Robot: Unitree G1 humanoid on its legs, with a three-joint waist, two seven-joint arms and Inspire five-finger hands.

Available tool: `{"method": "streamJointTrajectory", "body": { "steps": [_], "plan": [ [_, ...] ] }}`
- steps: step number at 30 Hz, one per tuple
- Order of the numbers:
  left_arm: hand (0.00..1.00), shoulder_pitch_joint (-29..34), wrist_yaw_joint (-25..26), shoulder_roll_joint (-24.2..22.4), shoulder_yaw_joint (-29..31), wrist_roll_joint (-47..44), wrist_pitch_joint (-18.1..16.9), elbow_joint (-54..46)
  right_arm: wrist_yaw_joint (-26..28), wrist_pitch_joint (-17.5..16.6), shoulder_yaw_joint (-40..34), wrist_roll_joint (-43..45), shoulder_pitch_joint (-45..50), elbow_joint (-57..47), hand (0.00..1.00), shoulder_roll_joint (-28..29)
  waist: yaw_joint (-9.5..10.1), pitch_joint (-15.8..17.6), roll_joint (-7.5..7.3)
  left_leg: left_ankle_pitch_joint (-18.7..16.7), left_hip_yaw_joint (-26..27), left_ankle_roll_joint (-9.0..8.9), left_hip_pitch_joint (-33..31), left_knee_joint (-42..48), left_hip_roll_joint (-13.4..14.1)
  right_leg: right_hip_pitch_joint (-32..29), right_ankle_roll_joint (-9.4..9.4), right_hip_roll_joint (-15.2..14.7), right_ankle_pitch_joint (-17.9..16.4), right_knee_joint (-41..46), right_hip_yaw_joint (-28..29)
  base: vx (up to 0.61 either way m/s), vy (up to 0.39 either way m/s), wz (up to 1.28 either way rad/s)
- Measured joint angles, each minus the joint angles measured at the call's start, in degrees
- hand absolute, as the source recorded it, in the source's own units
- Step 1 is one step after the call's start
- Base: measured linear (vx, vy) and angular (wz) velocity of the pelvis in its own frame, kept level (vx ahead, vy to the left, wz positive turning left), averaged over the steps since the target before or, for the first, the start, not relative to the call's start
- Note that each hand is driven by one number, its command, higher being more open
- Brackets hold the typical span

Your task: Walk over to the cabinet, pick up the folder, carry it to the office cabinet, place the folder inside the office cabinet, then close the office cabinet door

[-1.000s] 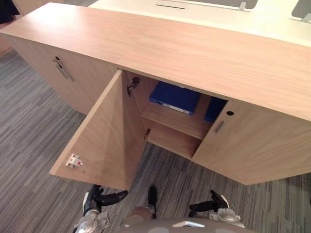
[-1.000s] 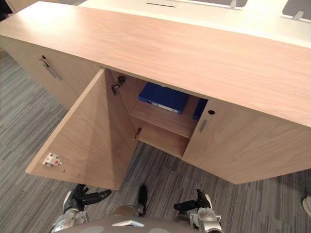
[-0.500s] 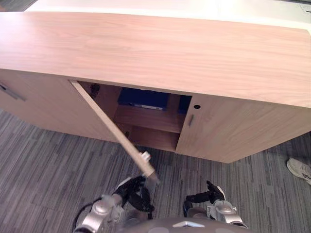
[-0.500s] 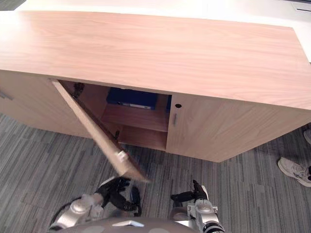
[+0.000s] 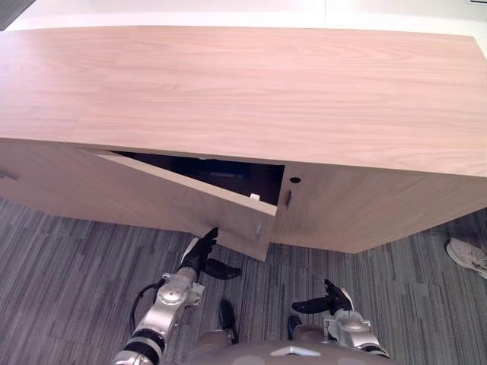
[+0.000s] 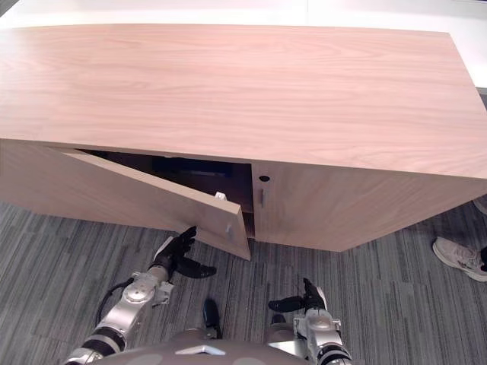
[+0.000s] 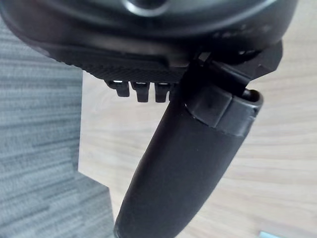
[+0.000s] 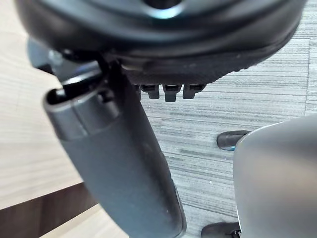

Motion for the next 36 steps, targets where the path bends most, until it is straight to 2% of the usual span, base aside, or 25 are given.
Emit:
{"method": "streamJointTrajectory", "body": {
  "steps": [5,9,11,14,16,18,20,22,25,30,36],
  "plan": [
    [1.0,-1.22,0.88,-3.37,-0.39,-4.58,0.49,0.84,-0.53,0.94,-1.62,0.07,-0.08,0.02,1.0,0.47,-0.35,0.0,0.01,-0.02,0.83,-0.04,-0.03,-0.06,0.34,-0.86,-0.33,-0.11,0.26,0.28,0.26,-0.08,0.001,-0.15],
    [1.0,-8.24,3.01,-3.15,0.63,-2.98,0.4,11.16,-1.19,1.2,-2.56,0.05,-0.32,0.03,1.0,0.87,-1.09,0.0,0.0,-0.24,1.73,-0.1,-0.26,-0.33,0.78,-1.8,-0.47,0.13,1.03,0.02,0.82,-0.14,0.019,-0.17],
    [1.0,-11.52,3.78,-2.07,2.11,-2.33,0.4,15.86,-1.23,1.21,-3.47,0.06,-0.31,0.06,1.0,1.1,-1.13,0.0,-0.02,-0.65,2.84,-0.51,-0.33,-0.34,0.91,-2.46,-0.4,0.36,1.51,-0.29,1.75,-0.13,0.033,-0.3],
    [1.0,-17.88,3.82,3.8,3.11,-2.38,0.44,25.33,-1.29,0.8,-3.89,0.39,-0.32,-0.02,1.0,1.28,-2.19,-0.1,-0.21,-0.79,4.06,-0.43,-0.36,-0.34,0.95,-2.79,-0.25,0.58,2.06,-1.44,2.87,-0.07,0.028,-0.25],
    [1.0,-18.16,4.07,5.26,3.0,-2.44,0.64,24.87,-1.21,0.32,-3.88,0.39,-0.32,-0.03,1.0,1.3,-2.7,-0.15,-0.36,-0.82,4.18,-0.38,-0.36,-0.33,0.88,-2.72,-0.19,0.51,2.73,-1.72,2.98,0.01,0.019,-0.05],
    [1.0,-14.15,5.37,5.5,2.49,-2.48,2.68,16.51,-1.37,0.17,-3.72,0.11,-0.31,0.04,1.0,1.1,-2.43,-0.2,-0.31,-0.53,3.7,0.07,-0.48,-0.32,0.47,-2.42,-0.15,0.17,2.75,-1.89,2.47,0.08,0.009,0.11],
    [1.0,-6.86,7.3,2.7,2.4,0.03,0.15,5.54,-1.99,0.27,-3.71,0.05,-0.28,0.23,1.0,0.85,-1.45,-0.24,-0.4,-0.45,2.39,0.17,-1.29,0.0,-0.02,-2.19,-0.06,-0.13,2.72,-2.23,0.85,0.12,0.002,0.28],
    [1.0,-3.96,7.11,-0.26,2.4,-0.1,-1.2,3.84,-2.02,0.51,-3.59,0.06,-0.41,1.31,1.0,1.02,-0.2,-0.52,-0.82,-0.31,2.1,0.35,-0.79,0.02,0.16,-1.62,-0.06,0.09,2.71,-1.61,-0.16,0.11,-0.015,0.18],
    [1.0,1.42,5.9,-2.6,1.66,-0.03,-0.97,1.75,-1.86,0.77,-3.41,0.01,-0.35,1.68,1.0,1.96,0.22,-1.2,-1.57,-0.32,1.76,0.32,0.66,0.01,0.6,-0.37,-0.08,0.5,2.71,-1.27,-0.69,0.05,-0.027,0.07],
    [1.0,3.7,3.96,-4.55,0.78,0.43,-0.01,1.23,-1.62,1.45,-3.46,0.04,-0.3,1.66,1.0,1.88,0.52,-1.56,-0.96,-0.29,1.45,0.28,0.63,-0.03,0.9,-0.47,-0.28,0.76,2.59,-1.22,-1.07,-0.04,-0.009,-0.03],
    [1.0,6.35,3.23,-4.61,3.54,2.35,-0.12,-3.62,-1.62,1.51,-3.58,0.1,-0.1,1.54,1.0,1.89,0.69,-1.78,-0.63,0.25,0.27,0.29,0.69,-0.37,0.89,-0.5,-0.41,0.63,1.81,-0.66,-2.36,-0.14,-0.001,0.06]
  ]
}}
